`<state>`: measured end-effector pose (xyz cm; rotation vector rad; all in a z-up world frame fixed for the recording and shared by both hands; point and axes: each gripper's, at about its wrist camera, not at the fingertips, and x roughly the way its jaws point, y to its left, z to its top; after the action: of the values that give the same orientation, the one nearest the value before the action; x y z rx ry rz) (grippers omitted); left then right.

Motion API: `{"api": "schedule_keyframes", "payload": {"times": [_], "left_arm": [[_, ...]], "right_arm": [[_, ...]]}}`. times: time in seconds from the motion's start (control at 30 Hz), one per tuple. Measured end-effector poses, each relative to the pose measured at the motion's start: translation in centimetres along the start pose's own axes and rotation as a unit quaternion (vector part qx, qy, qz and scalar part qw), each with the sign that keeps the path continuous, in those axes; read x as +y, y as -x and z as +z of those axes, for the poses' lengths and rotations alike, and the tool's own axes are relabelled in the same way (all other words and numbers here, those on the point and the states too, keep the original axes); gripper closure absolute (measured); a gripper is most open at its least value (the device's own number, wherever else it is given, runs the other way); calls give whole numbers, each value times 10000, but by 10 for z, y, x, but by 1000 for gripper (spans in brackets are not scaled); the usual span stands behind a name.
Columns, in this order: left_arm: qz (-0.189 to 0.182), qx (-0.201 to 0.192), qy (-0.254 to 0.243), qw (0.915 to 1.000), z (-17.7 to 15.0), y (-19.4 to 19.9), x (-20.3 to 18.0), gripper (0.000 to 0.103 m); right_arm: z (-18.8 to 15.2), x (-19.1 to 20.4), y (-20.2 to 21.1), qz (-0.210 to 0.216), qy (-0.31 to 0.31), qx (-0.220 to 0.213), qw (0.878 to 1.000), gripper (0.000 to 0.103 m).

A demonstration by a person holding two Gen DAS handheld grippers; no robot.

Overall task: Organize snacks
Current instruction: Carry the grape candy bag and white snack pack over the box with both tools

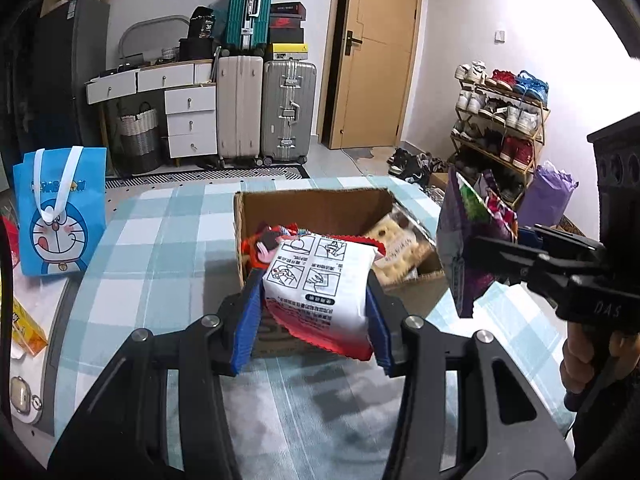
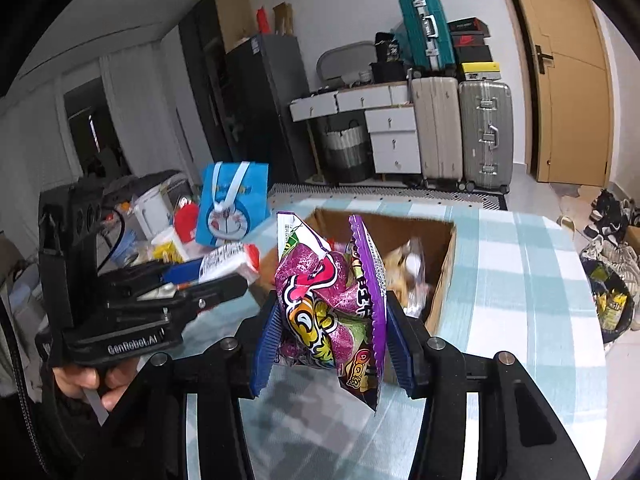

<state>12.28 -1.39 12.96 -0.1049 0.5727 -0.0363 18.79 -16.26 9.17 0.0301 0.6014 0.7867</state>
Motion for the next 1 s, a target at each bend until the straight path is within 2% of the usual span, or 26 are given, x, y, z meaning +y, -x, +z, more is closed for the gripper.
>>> {"api": "schedule_keyframes", "payload": {"times": [0.47,0.7,1.0], "left_arm": [[281,-117,196,9993,31,-18,13,59],[383,-65,224,9990,49,-63,8,59],[556,63,140,9983,49,-114,11,59]], "right_arm": [[35,-24,-24,-257,-472,-280,9982,54],[45,-37,-51,-358,-624,-212,9972,54],[49,-45,-88,-412,-666,-155,9968,54]]}}
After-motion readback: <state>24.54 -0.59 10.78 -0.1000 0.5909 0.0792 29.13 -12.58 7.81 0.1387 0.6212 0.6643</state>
